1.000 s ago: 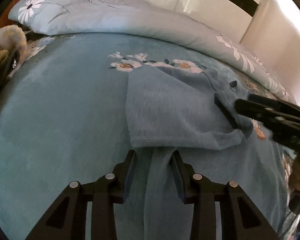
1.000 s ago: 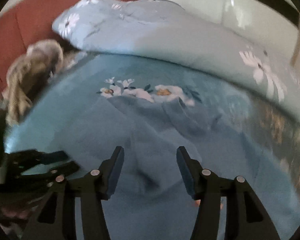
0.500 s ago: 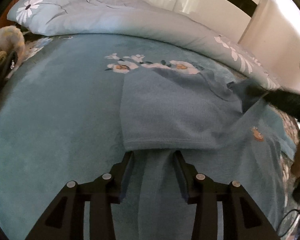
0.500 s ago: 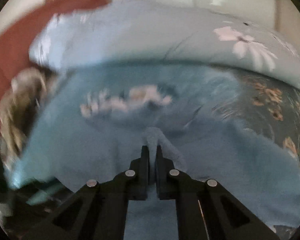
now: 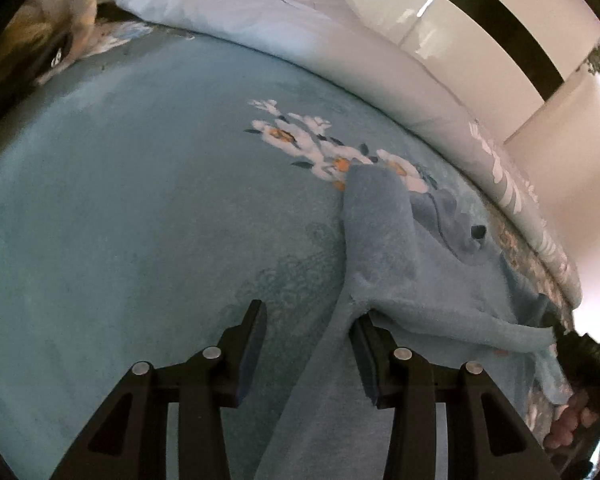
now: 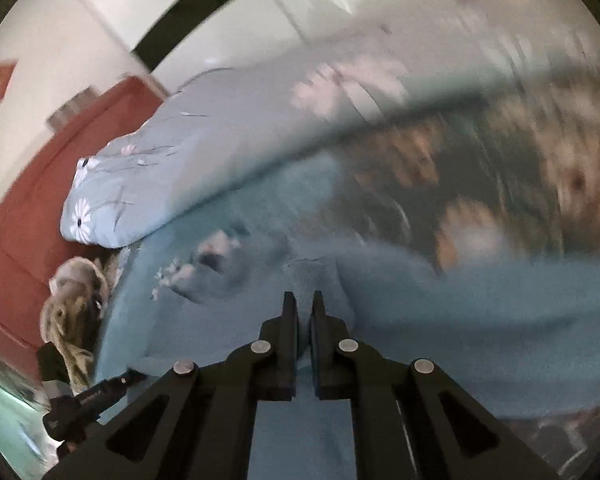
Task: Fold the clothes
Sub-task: 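Grasp the sleeve with the right gripper and fold it across the shirt body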
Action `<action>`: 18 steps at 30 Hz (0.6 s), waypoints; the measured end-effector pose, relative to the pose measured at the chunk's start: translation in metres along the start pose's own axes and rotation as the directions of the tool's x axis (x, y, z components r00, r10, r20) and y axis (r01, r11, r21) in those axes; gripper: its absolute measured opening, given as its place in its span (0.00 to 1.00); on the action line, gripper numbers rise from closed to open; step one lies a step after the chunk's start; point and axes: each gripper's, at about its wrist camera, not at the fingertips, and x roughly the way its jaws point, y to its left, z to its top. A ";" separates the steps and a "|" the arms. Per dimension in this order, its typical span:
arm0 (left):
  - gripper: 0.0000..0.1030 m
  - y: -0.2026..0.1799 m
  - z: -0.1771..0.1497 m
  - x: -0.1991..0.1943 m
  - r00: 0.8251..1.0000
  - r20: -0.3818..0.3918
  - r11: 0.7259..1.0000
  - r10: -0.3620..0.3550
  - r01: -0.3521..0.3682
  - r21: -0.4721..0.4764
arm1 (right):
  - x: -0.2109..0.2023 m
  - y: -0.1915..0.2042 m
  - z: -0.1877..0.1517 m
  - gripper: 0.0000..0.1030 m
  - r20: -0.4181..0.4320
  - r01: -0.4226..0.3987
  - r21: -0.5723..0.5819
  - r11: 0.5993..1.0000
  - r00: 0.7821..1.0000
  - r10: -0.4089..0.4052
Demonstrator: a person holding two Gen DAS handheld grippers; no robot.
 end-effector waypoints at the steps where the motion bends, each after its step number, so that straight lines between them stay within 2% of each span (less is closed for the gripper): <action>1: 0.44 0.001 0.000 0.000 1.000 0.002 1.000 0.002 -0.002 0.000 | -0.001 -0.008 -0.004 0.06 -0.002 -0.012 0.034 0.999 1.000 0.012; 4: 0.44 0.005 0.000 -0.001 1.000 0.001 1.000 -0.014 0.014 -0.028 | -0.004 -0.023 -0.007 0.08 0.006 -0.046 0.107 0.993 0.999 0.046; 13: 0.46 0.014 -0.001 -0.004 0.999 -0.001 0.997 -0.049 0.049 -0.052 | -0.035 -0.035 -0.023 0.10 0.044 -0.012 0.125 0.992 0.999 0.007; 17: 0.46 0.015 -0.001 -0.003 0.999 -0.002 0.997 -0.052 0.052 -0.052 | -0.048 -0.037 -0.027 0.10 0.042 -0.001 0.099 0.995 0.999 -0.003; 18: 0.46 0.015 -0.001 -0.003 0.999 -0.003 0.997 -0.051 0.051 -0.051 | -0.049 -0.037 -0.025 0.14 0.040 -0.006 0.085 0.996 0.999 0.003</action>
